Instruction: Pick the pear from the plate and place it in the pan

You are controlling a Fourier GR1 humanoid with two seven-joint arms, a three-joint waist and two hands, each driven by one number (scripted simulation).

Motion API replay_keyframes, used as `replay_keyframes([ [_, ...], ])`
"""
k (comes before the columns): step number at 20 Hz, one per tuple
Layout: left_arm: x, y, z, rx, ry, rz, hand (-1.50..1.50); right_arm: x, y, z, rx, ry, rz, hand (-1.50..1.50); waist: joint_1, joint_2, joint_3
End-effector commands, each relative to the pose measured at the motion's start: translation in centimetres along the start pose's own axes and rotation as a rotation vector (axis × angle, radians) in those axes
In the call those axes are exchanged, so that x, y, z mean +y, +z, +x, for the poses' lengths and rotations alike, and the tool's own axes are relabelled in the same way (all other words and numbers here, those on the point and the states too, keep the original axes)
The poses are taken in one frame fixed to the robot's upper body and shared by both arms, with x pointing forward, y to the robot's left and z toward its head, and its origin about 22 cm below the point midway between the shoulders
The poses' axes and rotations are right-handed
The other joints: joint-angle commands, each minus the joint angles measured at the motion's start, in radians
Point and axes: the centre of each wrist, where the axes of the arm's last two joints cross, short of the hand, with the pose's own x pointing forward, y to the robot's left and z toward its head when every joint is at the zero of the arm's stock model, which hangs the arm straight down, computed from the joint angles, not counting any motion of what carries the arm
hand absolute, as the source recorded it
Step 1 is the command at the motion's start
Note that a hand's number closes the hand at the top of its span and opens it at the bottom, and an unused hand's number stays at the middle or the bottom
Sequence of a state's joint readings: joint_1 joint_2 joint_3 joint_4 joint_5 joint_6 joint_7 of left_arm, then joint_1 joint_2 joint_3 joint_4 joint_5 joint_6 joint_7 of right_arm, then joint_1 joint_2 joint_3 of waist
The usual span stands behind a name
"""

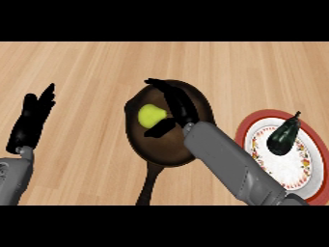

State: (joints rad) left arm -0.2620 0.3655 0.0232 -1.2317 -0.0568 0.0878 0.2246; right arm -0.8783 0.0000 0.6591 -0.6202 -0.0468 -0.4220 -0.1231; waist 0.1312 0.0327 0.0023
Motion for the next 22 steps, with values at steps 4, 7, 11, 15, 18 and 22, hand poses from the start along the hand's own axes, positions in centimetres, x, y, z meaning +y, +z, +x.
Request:
replay_keyframes([
  [4,-1.4,0.3,-0.6,0.018,0.006,-0.008,0.0,-0.4,-0.5,0.9,-0.058,-0.141,-0.143,-1.5,-0.004,-0.003,0.0],
  [7,0.8,-0.4,0.3,0.021,-0.008,0.03,0.0,-0.8,-1.0,1.2,-0.061,-0.186,-0.205,-1.5,-0.029,-0.009,-0.001],
  [11,1.2,0.7,-1.0,0.048,0.029,0.061,0.0,-3.0,-2.7,1.4,-0.013,-0.238,-0.27,-1.5,-0.075,-0.02,-0.001],
  [15,2.1,1.6,-3.1,0.073,0.023,0.1,0.0,-4.1,-1.3,-2.5,0.018,-0.262,-0.313,-1.5,-0.112,-0.027,-0.002],
  [18,1.0,2.5,-3.2,0.059,0.018,0.079,0.0,-9.1,-1.2,-4.3,0.018,-0.268,-0.365,-1.5,-0.115,-0.03,-0.002],
  [22,2.8,2.2,-4.2,0.079,0.03,0.096,0.0,-15.4,1.5,-7.7,-0.01,-0.293,-0.332,-1.5,-0.132,-0.031,-0.002],
])
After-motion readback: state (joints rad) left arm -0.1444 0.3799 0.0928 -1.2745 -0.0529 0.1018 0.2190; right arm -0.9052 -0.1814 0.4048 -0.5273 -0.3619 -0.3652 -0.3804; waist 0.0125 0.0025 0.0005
